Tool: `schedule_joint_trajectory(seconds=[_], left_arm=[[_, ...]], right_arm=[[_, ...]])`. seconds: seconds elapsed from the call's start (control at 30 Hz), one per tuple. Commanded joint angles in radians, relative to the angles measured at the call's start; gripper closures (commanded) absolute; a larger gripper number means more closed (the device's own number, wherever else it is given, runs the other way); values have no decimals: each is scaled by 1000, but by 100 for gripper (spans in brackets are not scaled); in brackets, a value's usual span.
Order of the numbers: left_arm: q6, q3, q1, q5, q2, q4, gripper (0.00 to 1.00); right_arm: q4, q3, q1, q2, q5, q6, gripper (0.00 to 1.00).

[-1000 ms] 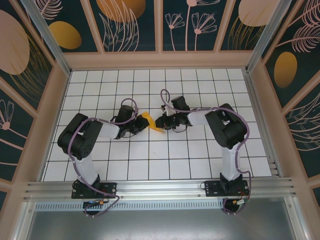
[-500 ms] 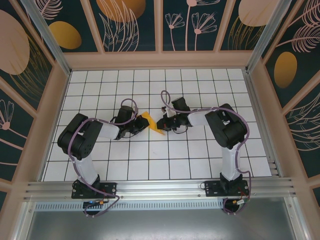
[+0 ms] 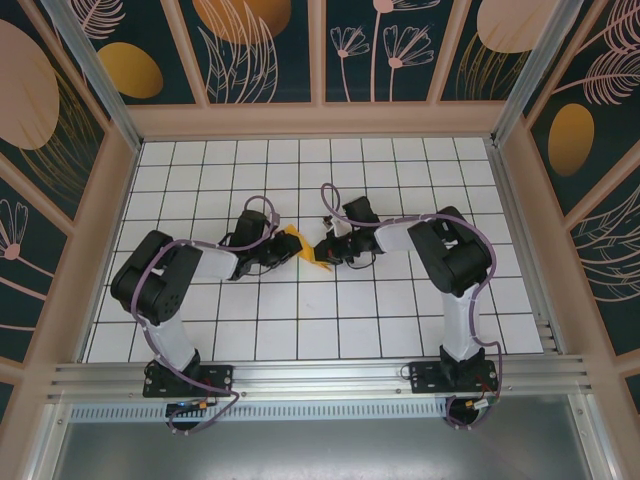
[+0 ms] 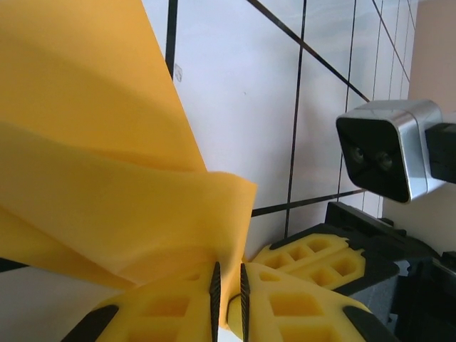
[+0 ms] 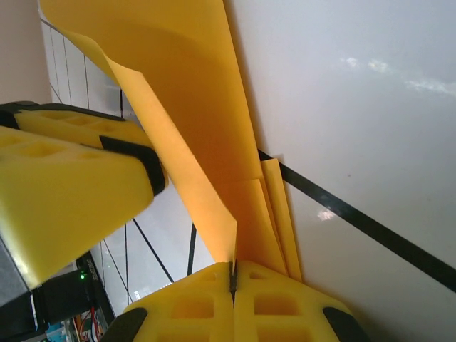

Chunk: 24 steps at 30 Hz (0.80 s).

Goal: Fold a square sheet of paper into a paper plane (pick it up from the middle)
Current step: Fold the wing for the fifth time at the center of the table.

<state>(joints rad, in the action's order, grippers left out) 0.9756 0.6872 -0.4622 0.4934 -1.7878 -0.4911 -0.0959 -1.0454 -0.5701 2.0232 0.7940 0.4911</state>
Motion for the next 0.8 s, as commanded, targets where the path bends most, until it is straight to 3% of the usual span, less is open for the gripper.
schedule_joint_trajectory(seconds=[0.0, 0.57, 0.77], left_arm=[[-14, -4, -11, 24, -1, -25, 81], [-9, 74, -15, -118, -88, 164, 86], [-6, 88, -16, -129, -98, 192, 86]], right_arm=[[65, -12, -8, 41, -24, -29, 95], [52, -13, 11, -17, -10, -12, 96], [37, -7, 17, -38, 9, 0, 90]])
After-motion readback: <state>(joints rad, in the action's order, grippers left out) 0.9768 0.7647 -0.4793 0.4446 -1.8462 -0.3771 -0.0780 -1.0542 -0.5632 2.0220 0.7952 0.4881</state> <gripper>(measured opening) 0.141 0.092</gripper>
